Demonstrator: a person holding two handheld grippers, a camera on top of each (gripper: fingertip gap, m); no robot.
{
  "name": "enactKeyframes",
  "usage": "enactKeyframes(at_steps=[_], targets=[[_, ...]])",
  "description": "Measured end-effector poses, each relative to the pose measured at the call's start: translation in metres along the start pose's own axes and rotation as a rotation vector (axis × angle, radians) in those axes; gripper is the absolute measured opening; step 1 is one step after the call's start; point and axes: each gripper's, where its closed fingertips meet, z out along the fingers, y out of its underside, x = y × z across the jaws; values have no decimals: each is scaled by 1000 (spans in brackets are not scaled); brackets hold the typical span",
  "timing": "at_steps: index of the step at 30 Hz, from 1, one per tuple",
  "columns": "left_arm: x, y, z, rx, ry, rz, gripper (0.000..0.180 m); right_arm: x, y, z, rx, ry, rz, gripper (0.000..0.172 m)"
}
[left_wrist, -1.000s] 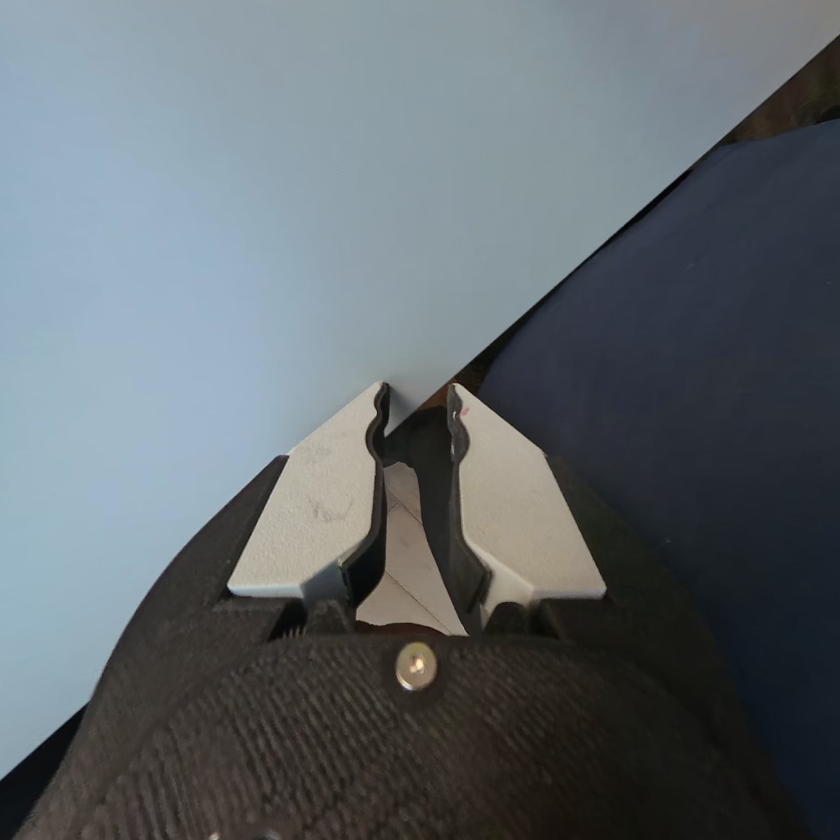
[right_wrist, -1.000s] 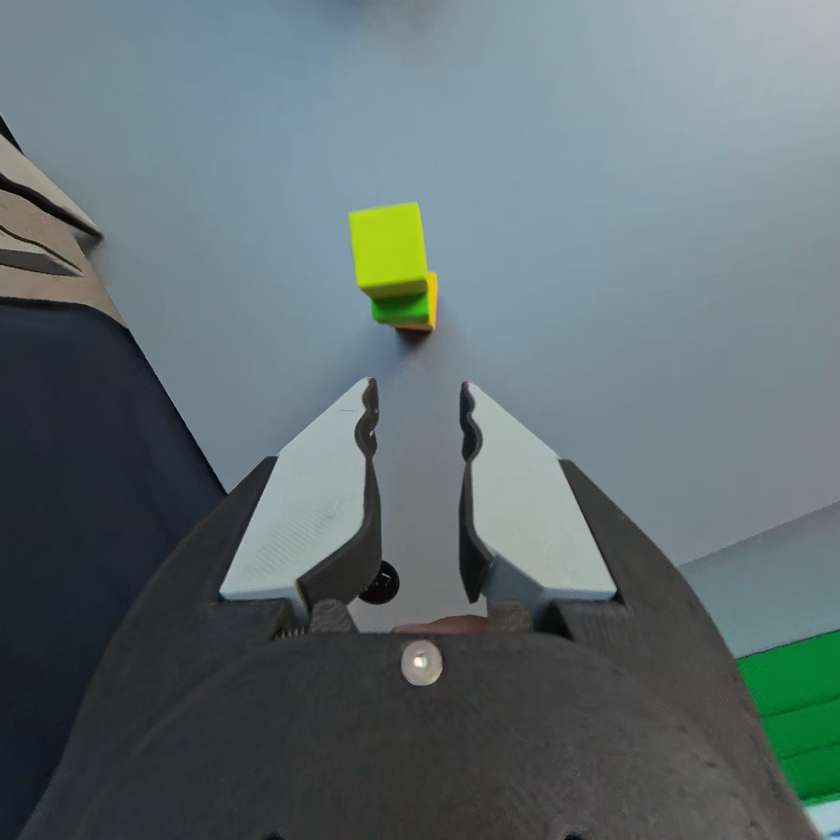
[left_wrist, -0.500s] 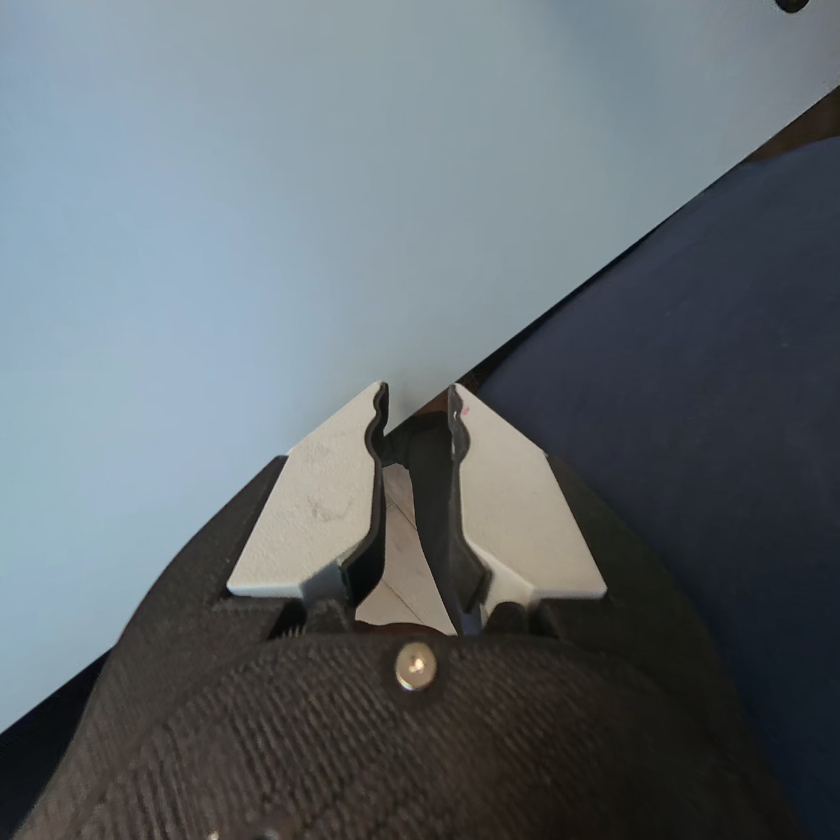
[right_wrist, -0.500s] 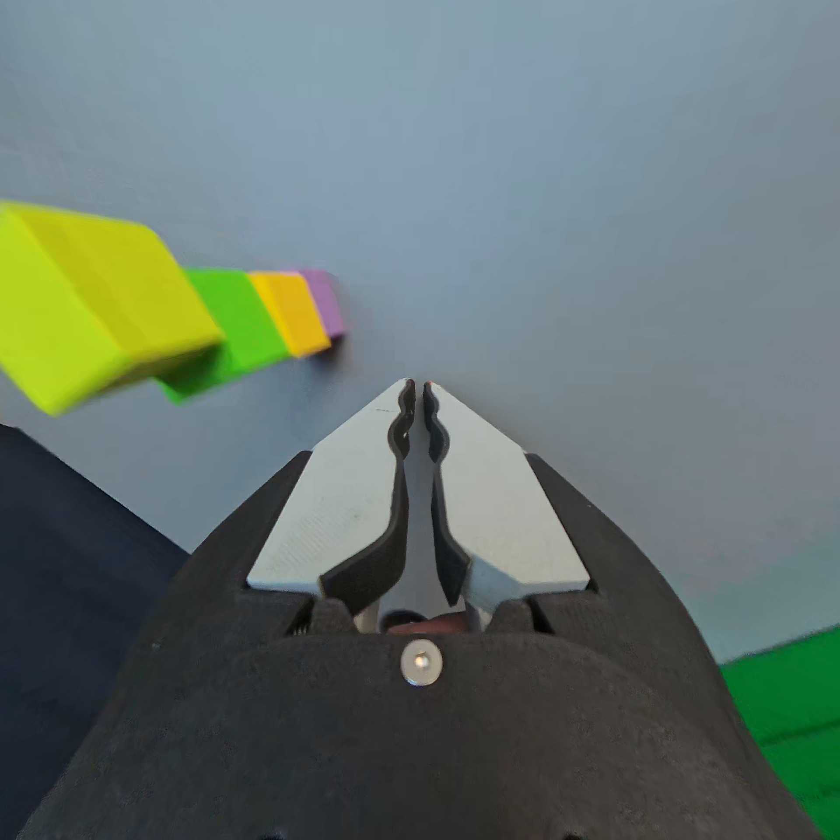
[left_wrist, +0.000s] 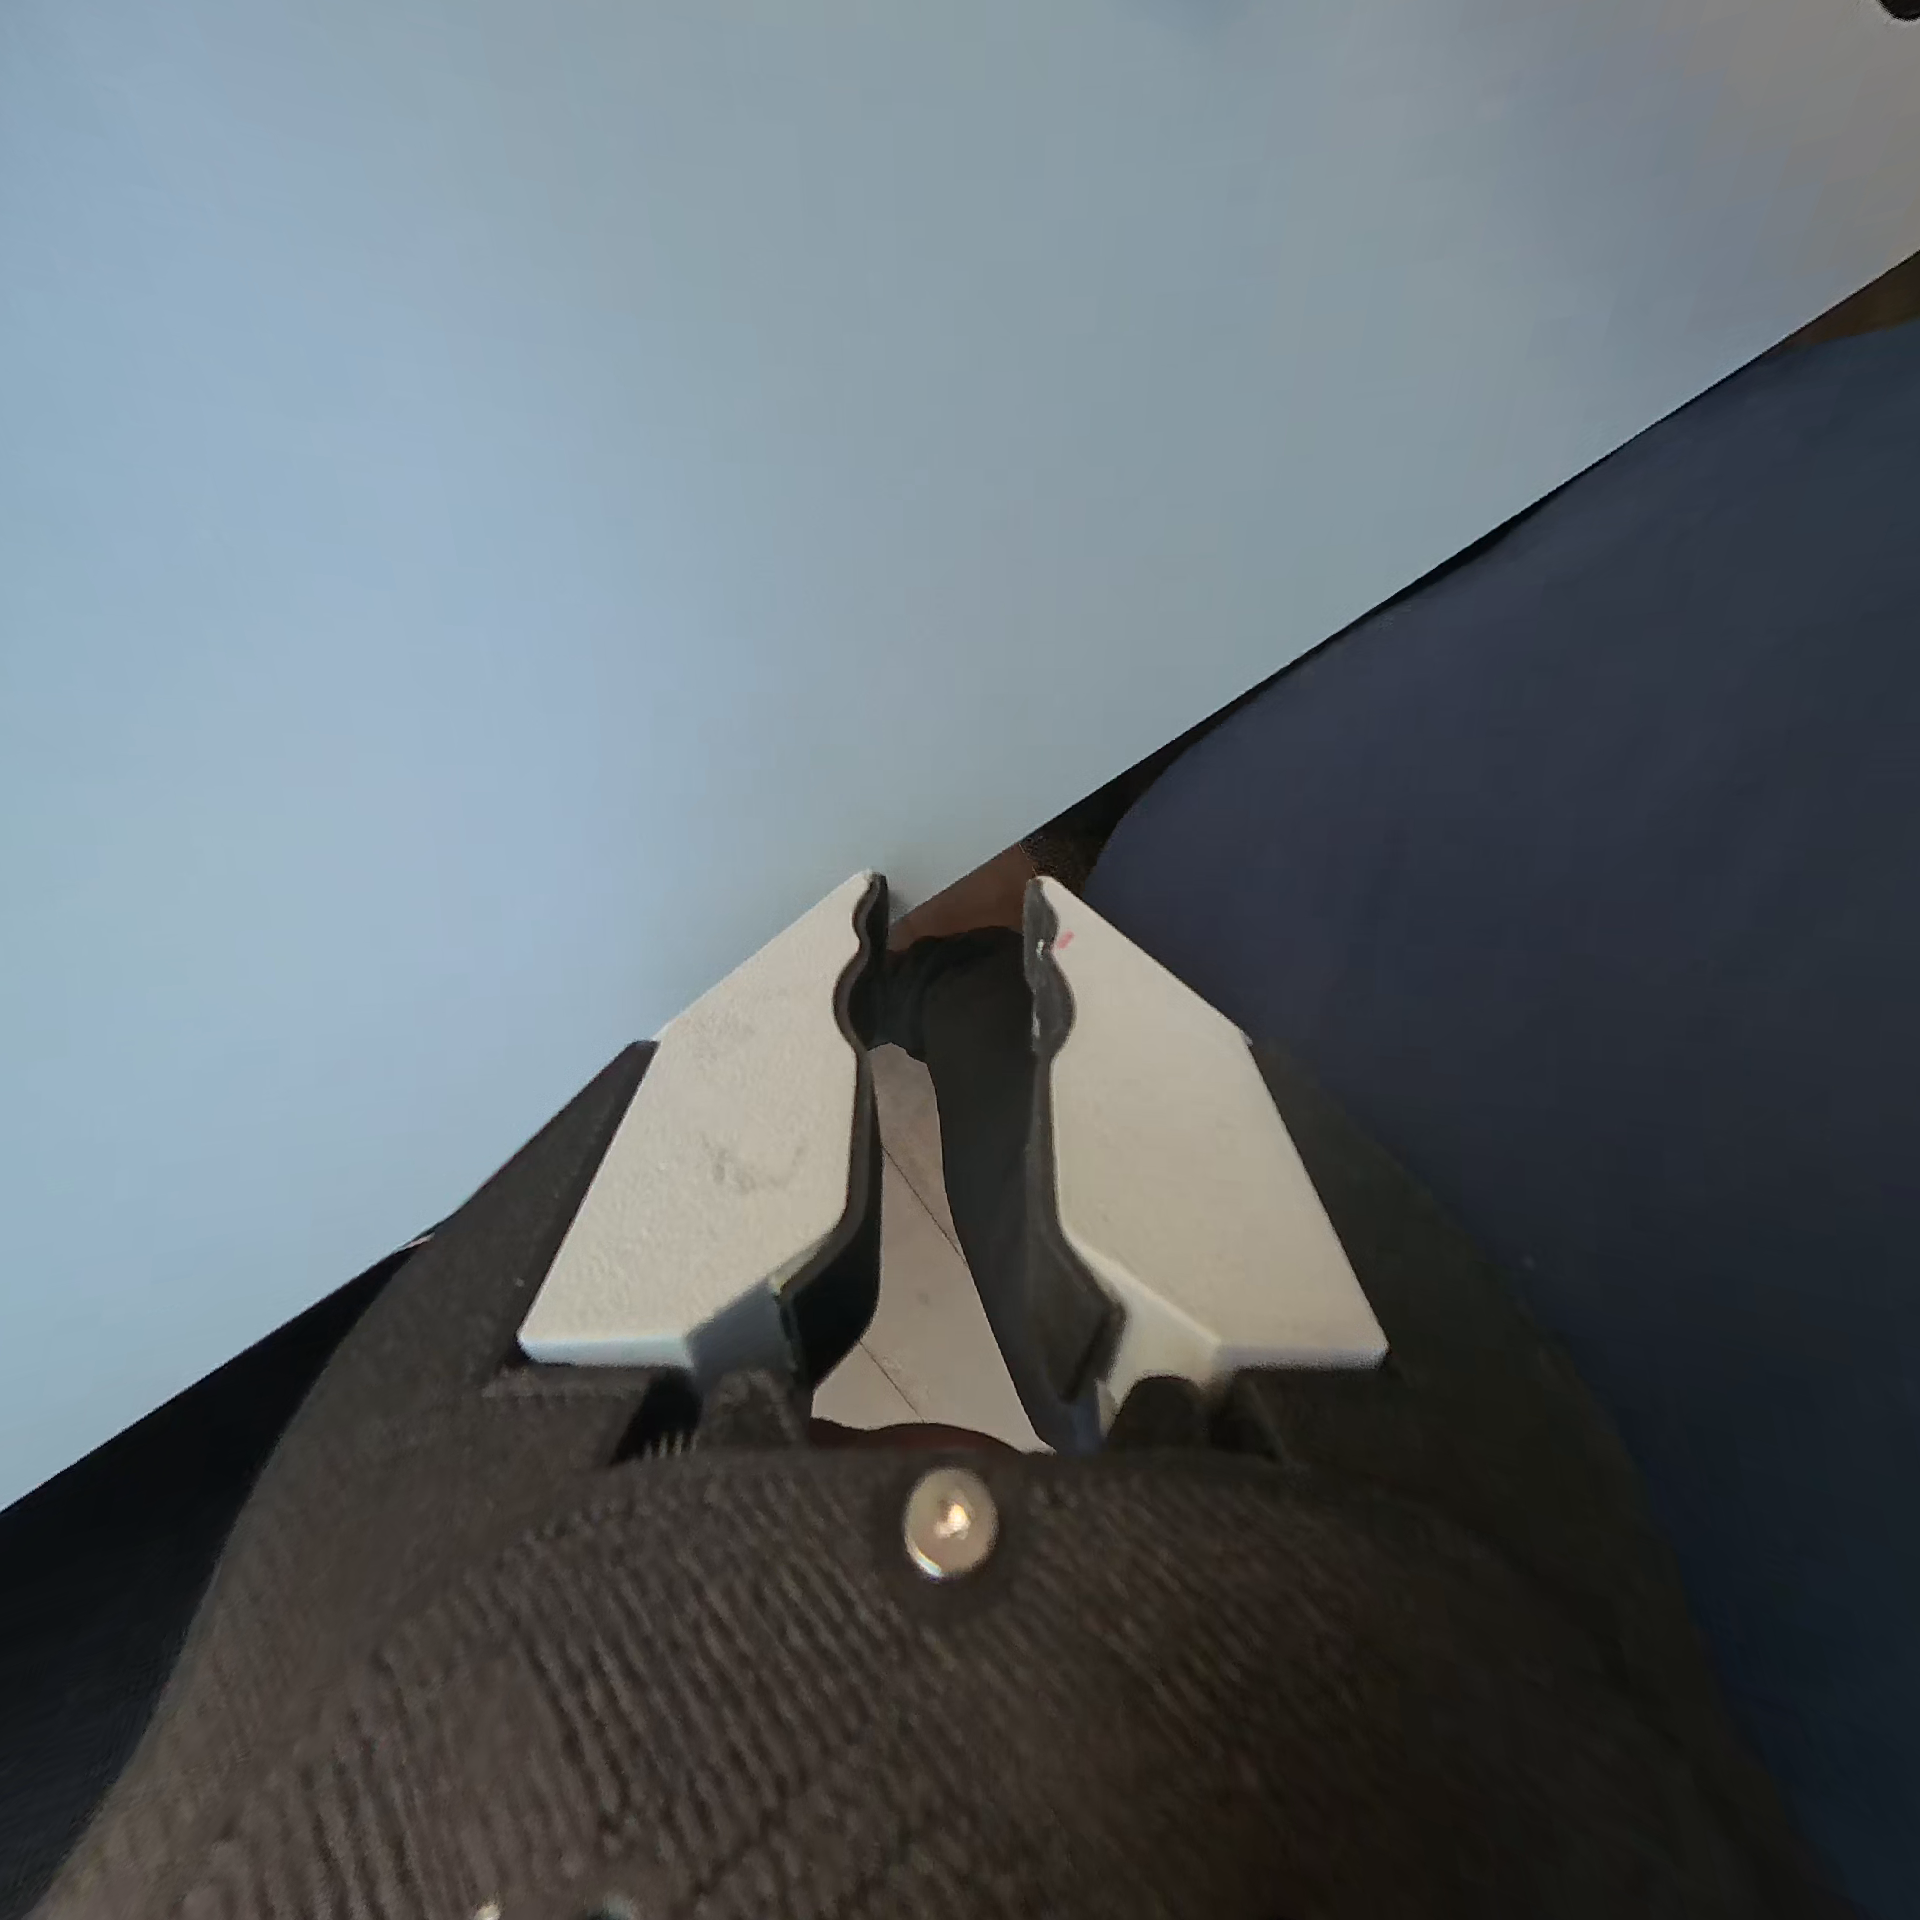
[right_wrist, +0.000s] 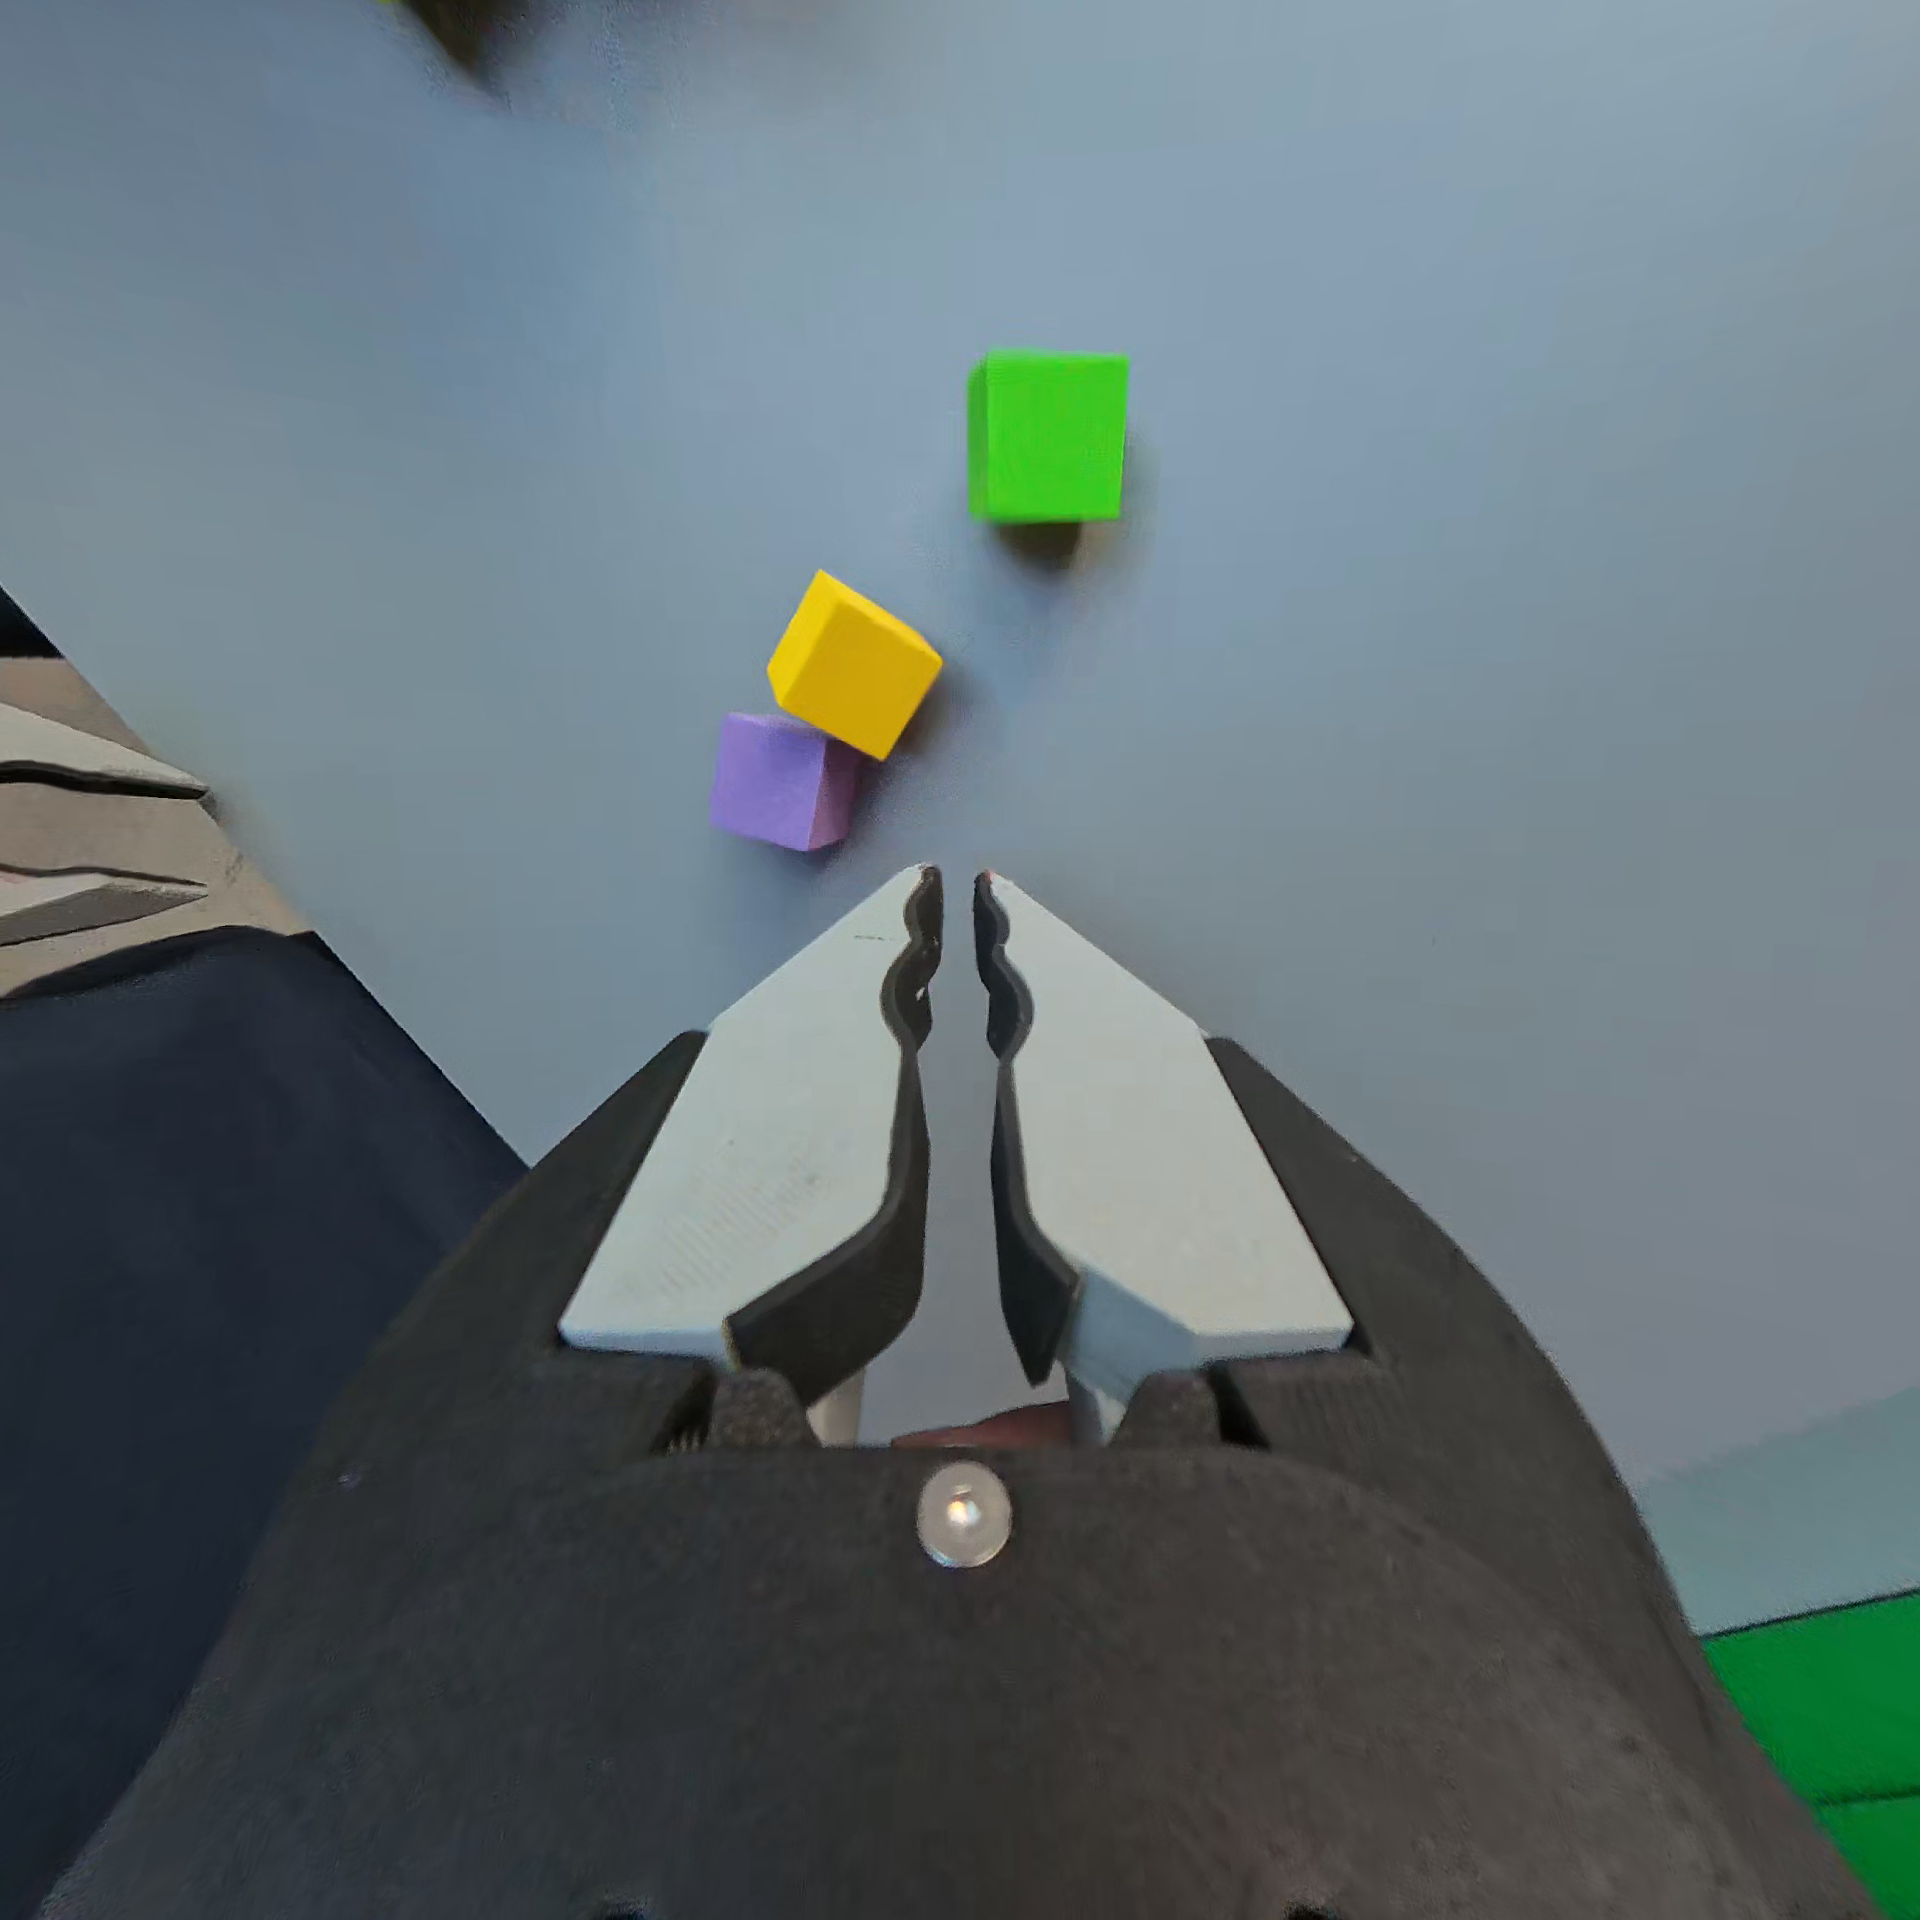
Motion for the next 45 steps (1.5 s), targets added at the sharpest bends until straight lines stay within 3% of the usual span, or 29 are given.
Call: enactKeyframes(at_steps=[9,17,24,30,33,45], targets=[[0,-4,4,10,29,37,22,0,58,3,-5,-60,129,12],[-1,-8,4,21,64,69,20,-38,72,9,56,-176,156,15],[-4,-4,-1,24,69,100,23,-24,33,32,-48,-52,92,12],[-8,5,-10,52,76,74,23,-66,-43,30,92,-167,27,10],[-9,17,-11,55,89,54,24,-73,-52,25,102,-158,35,12],[-2,25,-7,93,160,74,25,-59,27,7,145,-150,309,21]])
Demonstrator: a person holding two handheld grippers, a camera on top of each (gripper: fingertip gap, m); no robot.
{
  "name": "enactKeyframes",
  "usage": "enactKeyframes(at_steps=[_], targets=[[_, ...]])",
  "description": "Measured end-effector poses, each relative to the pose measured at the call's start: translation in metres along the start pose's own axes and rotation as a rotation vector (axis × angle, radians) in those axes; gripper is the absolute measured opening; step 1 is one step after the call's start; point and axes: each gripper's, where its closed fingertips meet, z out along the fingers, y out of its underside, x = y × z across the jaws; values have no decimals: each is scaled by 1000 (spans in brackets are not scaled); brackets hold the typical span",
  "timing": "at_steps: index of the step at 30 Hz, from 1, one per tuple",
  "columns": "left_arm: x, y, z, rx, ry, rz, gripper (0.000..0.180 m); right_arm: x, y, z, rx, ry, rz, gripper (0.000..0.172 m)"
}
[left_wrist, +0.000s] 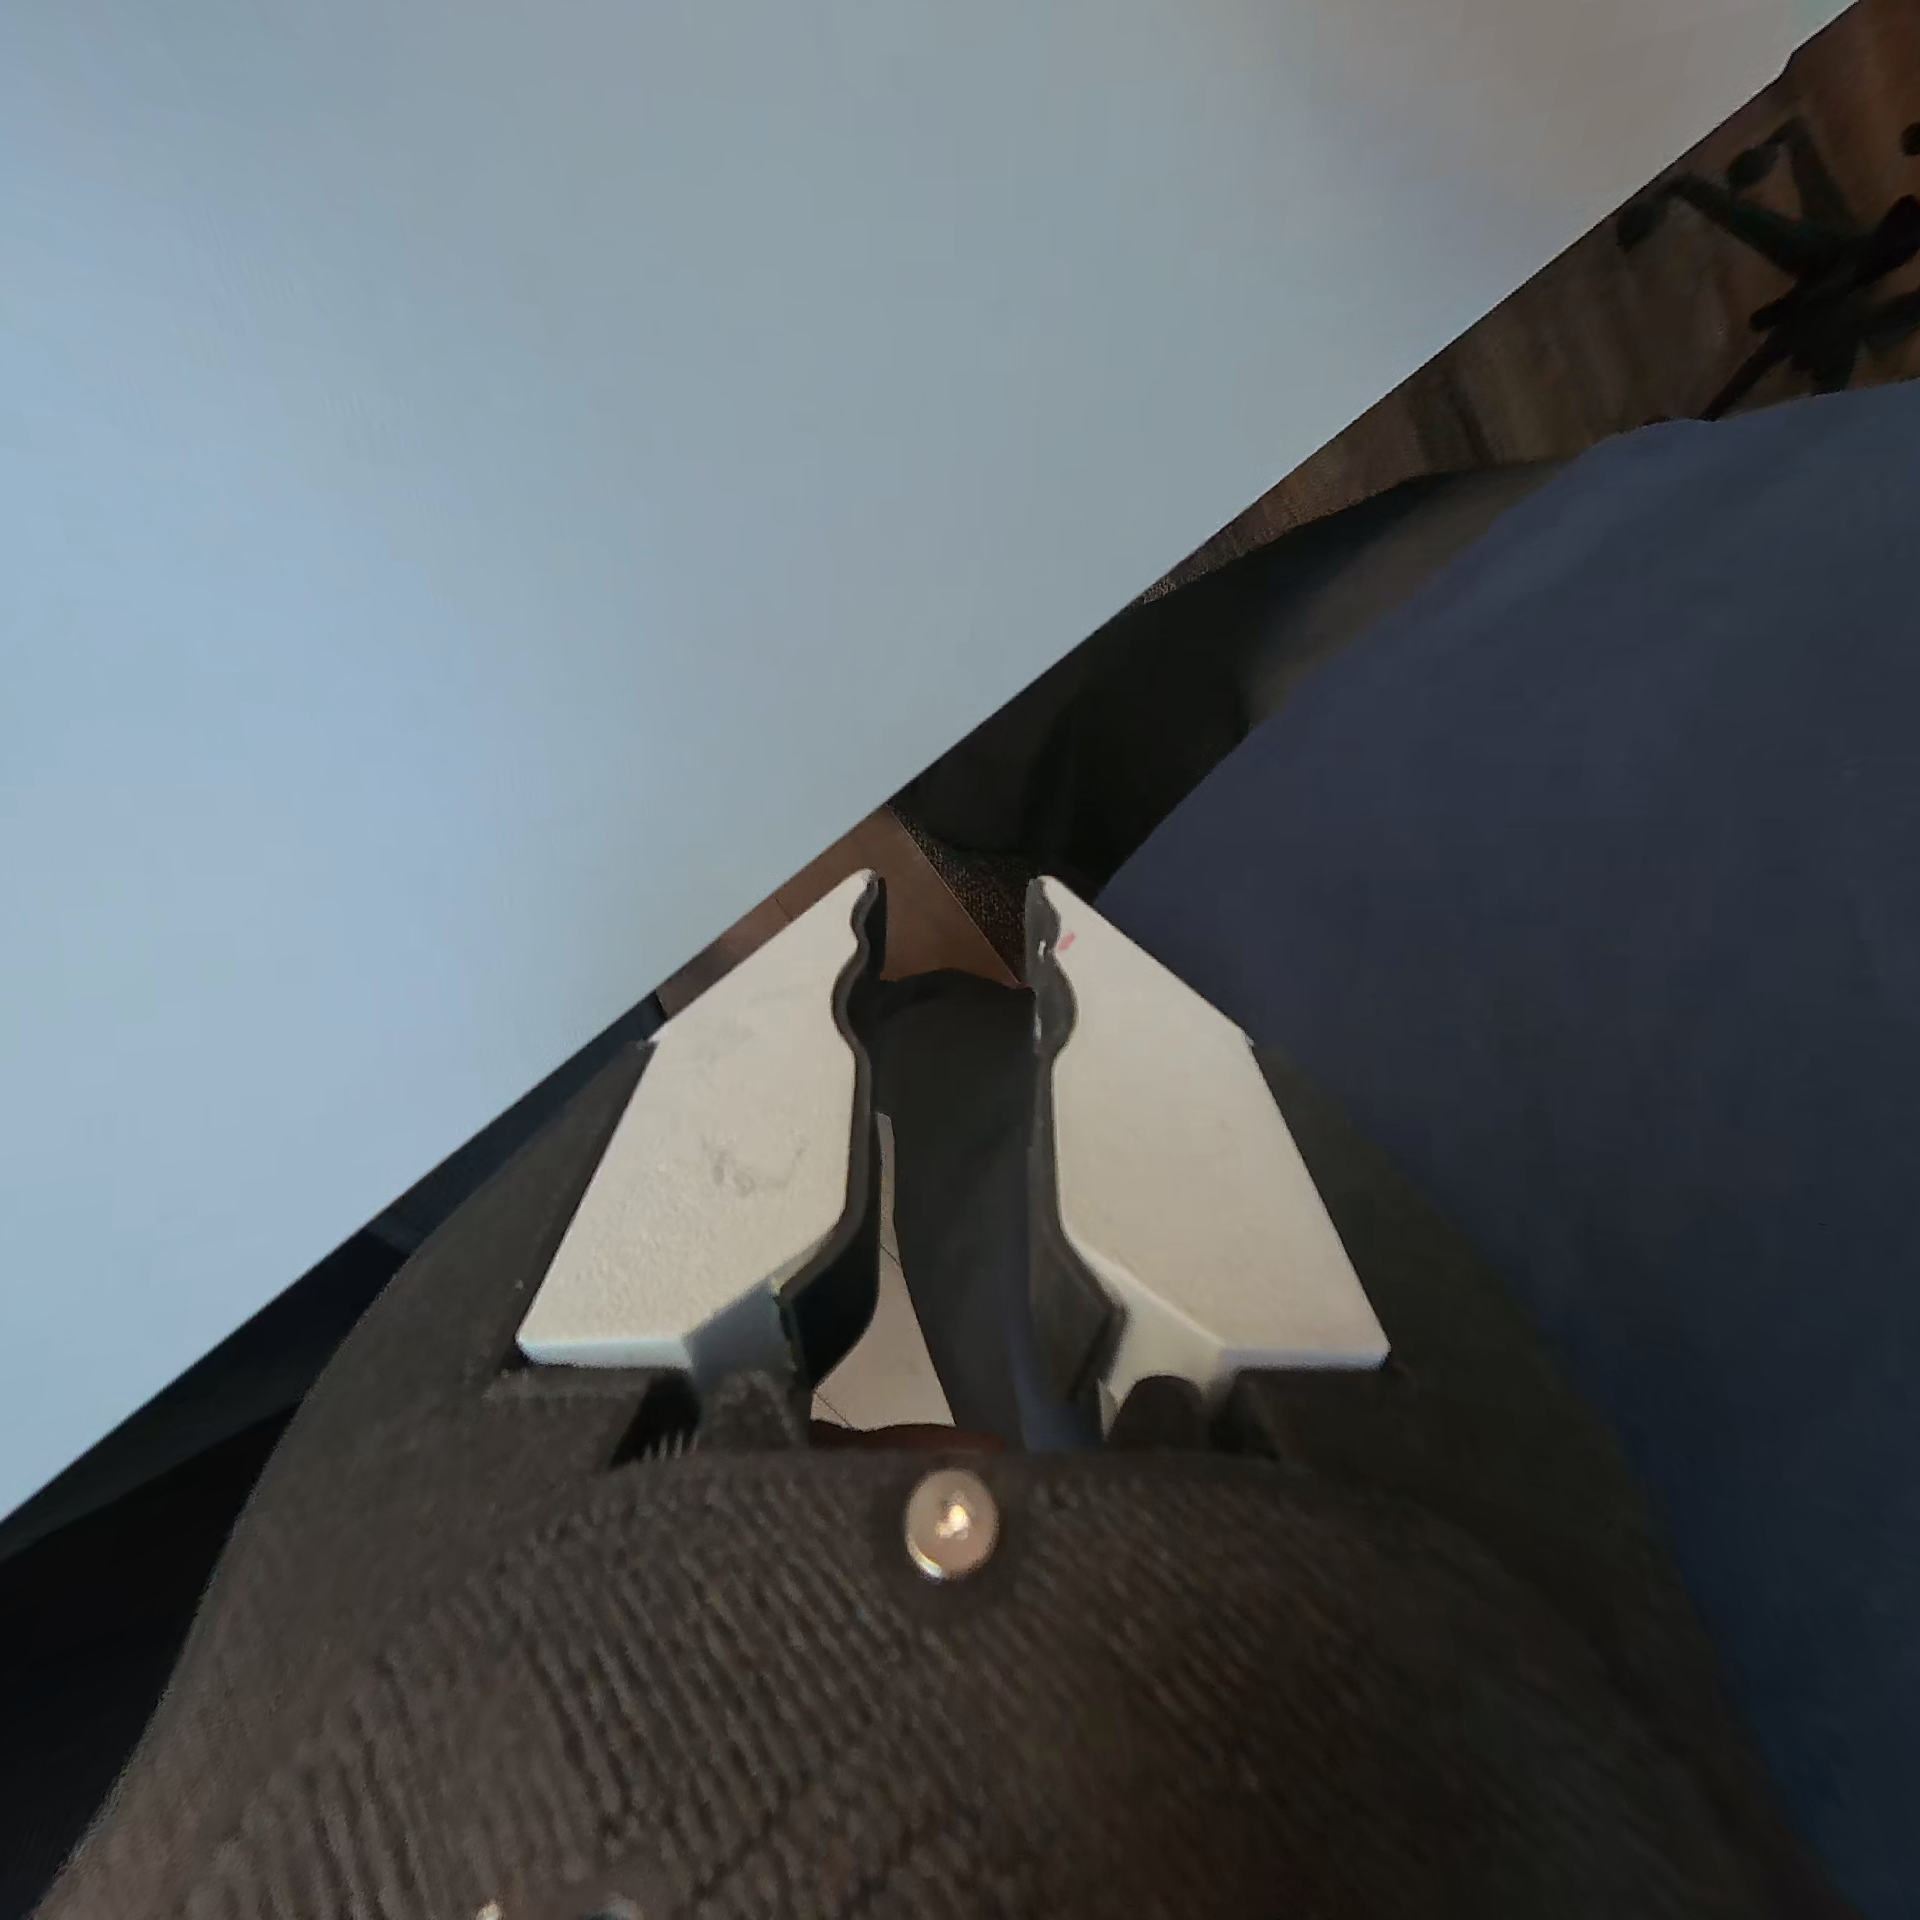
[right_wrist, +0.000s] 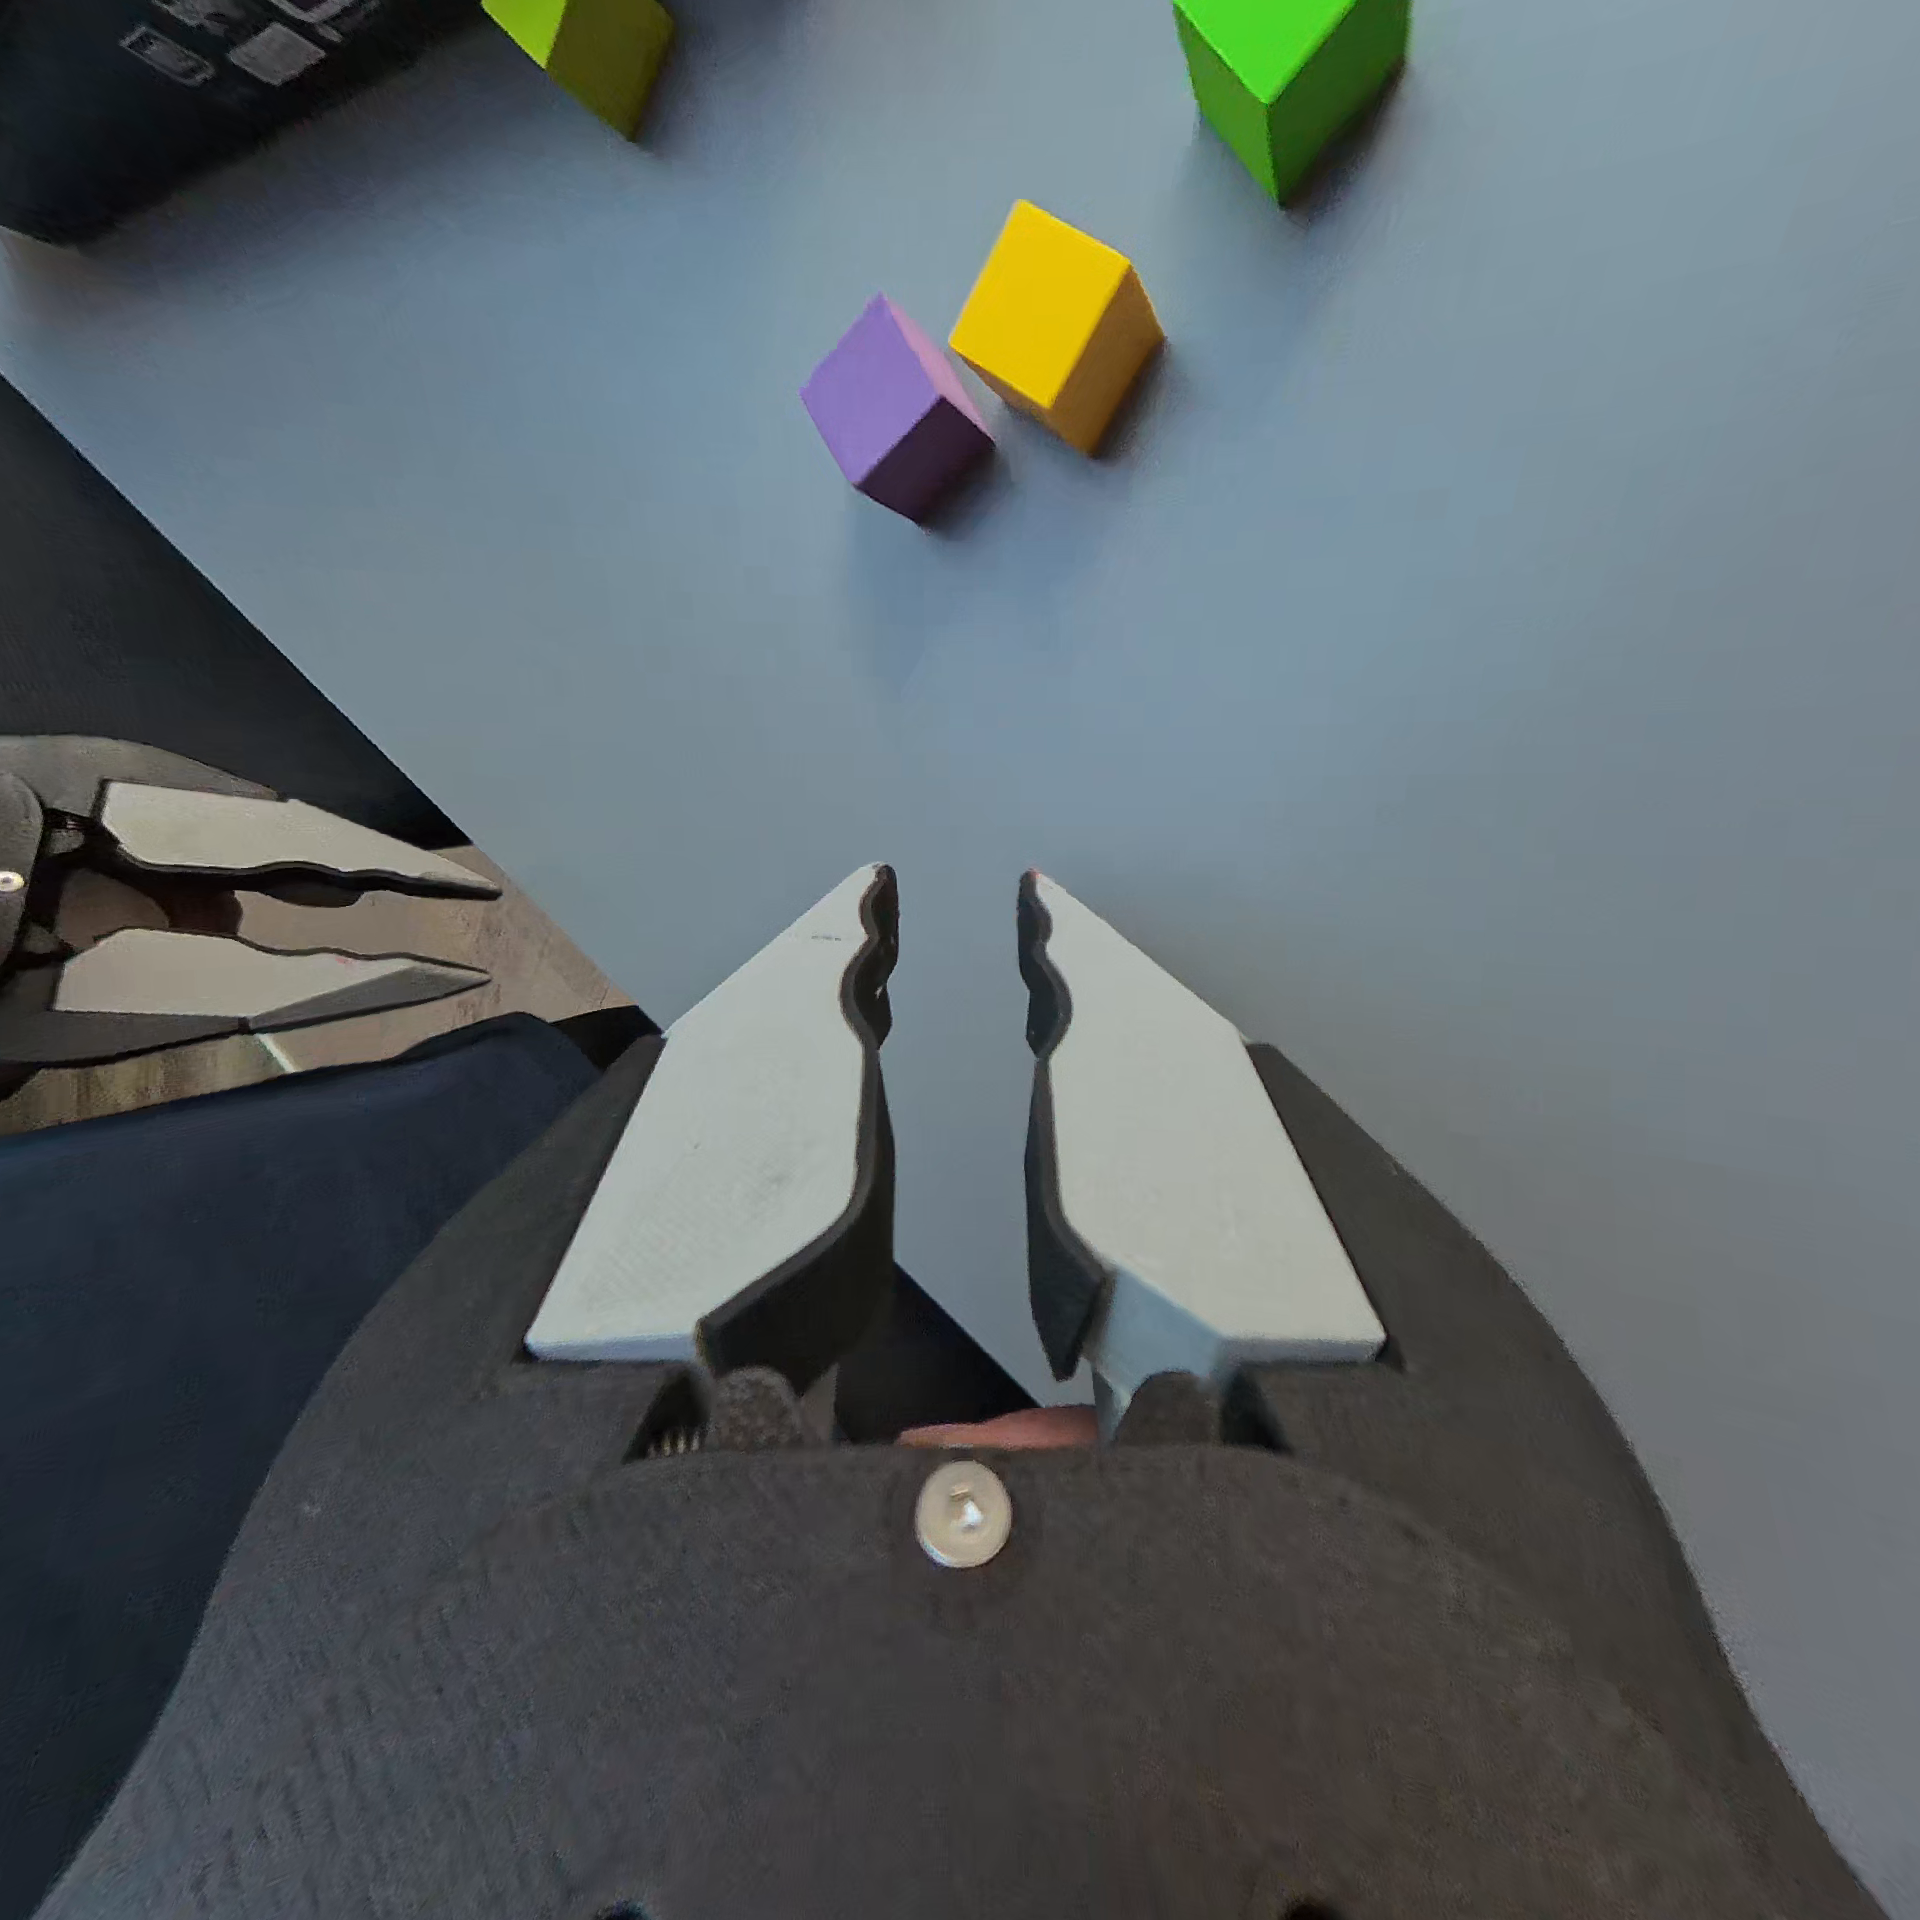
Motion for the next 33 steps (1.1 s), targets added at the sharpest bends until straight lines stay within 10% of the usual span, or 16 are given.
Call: enactKeyframes(at_steps=[17,25,33], targets=[[-1,-35,9,-24,-155,-97,27,53,-37,-34,238,148,-369,60],[39,-52,40,-140,-232,-81,26,68,-9,-38,208,-90,-385,0],[58,-63,59,-228,-226,-65,25,91,5,-44,156,-120,-494,0]])
